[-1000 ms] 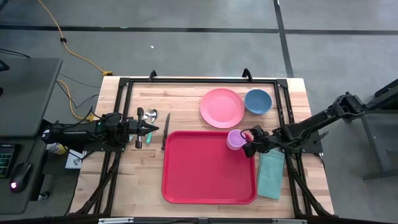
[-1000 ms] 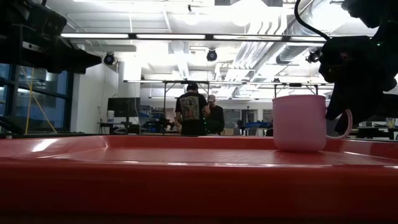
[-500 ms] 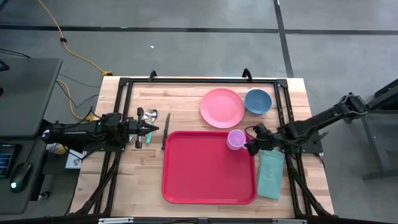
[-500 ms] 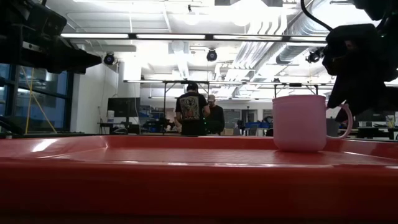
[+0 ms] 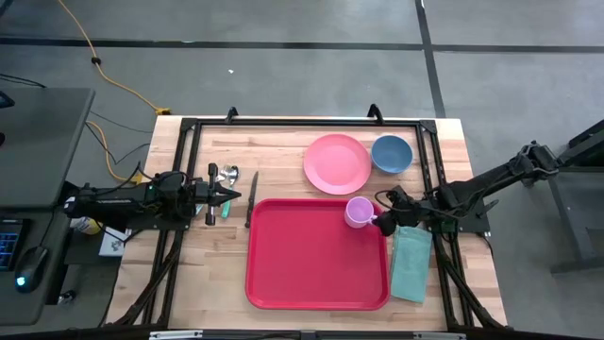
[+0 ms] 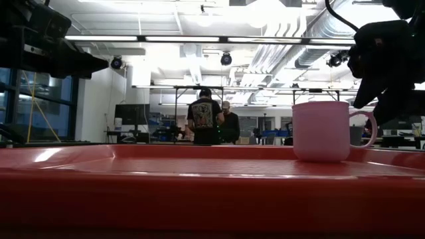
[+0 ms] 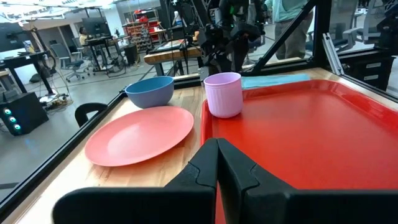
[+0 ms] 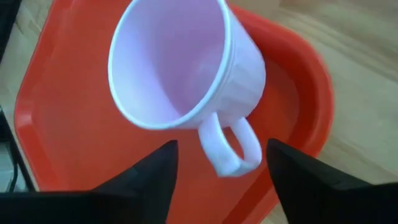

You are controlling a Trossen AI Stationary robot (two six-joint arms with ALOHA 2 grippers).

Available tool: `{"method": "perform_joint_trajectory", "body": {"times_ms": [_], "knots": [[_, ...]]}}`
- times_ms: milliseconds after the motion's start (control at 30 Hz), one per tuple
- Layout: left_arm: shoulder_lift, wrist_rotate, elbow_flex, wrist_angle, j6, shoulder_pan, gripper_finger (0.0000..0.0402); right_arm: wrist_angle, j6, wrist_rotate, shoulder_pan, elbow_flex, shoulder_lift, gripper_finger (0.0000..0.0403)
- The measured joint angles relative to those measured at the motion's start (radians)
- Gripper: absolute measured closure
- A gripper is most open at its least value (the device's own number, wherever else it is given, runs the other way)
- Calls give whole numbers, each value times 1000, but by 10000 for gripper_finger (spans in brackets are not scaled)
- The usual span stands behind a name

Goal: Set up tray
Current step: Put the pink plate into the pink serving tray

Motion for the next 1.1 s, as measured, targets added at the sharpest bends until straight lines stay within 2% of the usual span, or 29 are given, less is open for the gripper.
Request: {"method": "perform_joint_trajectory", "body": {"times_ms": [167, 467, 667, 967, 1100], "knots": [[0, 0, 0, 0, -2, 0, 364, 29, -15, -45, -1, -3, -1, 134], [0, 0, 0, 0, -2, 0, 364, -126, -12, -86, -2, -3, -30, 131], [0, 0, 0, 0, -15, 0, 364, -240, 13, -33, -25, -4, -84, 132], [0, 1, 0, 6, -67, 0, 364, -261, -130, 4, -95, 50, -248, 132], [0, 1, 0, 7, -69, 0, 364, -246, -219, 137, -137, 81, -313, 130]]}}
